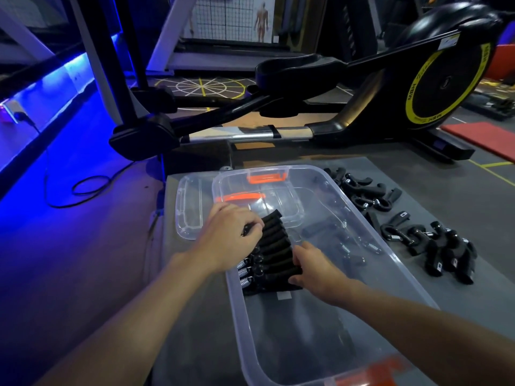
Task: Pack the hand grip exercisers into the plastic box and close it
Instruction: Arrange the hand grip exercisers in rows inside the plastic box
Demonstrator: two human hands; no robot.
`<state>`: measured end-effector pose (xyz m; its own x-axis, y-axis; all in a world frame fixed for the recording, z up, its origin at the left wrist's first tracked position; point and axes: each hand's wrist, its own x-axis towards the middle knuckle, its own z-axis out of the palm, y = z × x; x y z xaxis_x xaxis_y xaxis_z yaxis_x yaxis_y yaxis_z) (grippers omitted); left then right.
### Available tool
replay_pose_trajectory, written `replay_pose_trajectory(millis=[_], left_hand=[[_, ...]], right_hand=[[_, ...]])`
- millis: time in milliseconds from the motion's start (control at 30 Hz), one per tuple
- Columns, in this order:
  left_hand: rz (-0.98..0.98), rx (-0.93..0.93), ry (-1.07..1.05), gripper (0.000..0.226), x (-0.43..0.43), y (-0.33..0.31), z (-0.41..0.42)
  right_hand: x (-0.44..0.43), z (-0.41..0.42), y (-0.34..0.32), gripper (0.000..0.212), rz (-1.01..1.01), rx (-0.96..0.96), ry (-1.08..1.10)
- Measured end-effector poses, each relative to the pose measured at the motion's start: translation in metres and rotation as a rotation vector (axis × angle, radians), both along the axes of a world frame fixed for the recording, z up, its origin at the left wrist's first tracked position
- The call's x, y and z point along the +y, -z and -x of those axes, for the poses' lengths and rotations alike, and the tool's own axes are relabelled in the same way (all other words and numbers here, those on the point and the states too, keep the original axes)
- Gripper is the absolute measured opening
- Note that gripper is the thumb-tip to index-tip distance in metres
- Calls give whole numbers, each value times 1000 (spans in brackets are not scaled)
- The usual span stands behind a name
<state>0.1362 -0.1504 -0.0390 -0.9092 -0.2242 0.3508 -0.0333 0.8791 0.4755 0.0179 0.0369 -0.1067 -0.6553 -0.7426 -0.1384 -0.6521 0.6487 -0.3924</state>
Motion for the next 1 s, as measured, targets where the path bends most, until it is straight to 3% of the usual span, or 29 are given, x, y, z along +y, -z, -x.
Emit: replay_pose_trajectory(millis=[333, 633, 733, 867, 1000], left_hand=[[0, -18, -7, 29, 2, -2, 0], [-11, -36, -22, 21, 9, -13, 9], [-84, -4, -17, 26, 21, -26, 27], [-167, 60, 38, 27, 57, -48, 58], [-154, 74, 137, 18, 97, -53, 93]], right_hand=[[1, 5, 10, 48, 39, -70, 32], [4, 5, -12, 63, -50, -22, 59], [7, 11, -37, 53, 99, 22, 146], [25, 27, -85, 14, 461, 108, 272], [73, 54, -114, 12, 642, 149, 461]])
